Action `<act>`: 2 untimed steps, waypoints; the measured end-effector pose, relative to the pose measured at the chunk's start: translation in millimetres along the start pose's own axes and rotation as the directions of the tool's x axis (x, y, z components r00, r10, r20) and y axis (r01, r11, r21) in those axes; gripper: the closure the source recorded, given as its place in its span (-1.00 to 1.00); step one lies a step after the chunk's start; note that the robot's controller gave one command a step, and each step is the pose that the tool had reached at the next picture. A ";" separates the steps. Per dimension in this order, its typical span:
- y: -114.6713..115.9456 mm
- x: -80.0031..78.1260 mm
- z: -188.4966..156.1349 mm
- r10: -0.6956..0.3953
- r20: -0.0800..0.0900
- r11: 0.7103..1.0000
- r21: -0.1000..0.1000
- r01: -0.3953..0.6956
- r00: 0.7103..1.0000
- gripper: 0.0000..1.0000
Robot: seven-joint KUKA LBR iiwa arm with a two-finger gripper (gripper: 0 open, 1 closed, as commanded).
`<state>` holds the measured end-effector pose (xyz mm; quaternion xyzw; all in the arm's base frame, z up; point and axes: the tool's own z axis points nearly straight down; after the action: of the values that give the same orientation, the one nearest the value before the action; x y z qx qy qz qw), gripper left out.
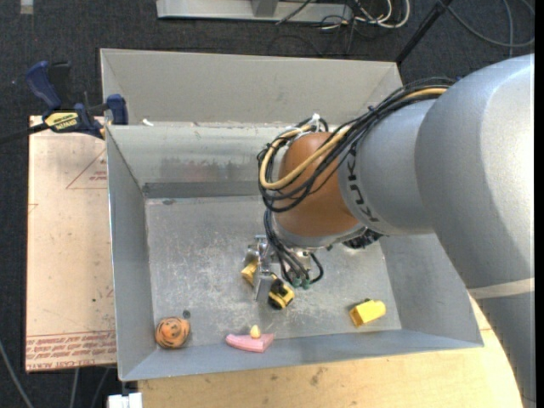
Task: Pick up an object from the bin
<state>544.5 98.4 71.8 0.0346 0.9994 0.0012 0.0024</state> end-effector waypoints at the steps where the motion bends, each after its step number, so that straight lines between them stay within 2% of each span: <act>1: -29.4 -8.4 -108.5 -0.017 -0.002 1.000 0.002 0.017 1.000 1.00; 2: -29.3 -8.4 -108.5 -0.018 -0.002 1.000 0.002 0.018 1.000 1.00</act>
Offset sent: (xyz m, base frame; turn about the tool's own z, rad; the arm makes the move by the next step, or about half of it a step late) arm 0.0000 0.0000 0.0000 0.0000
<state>550.3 68.3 180.2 0.0256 0.9997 0.0004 0.0012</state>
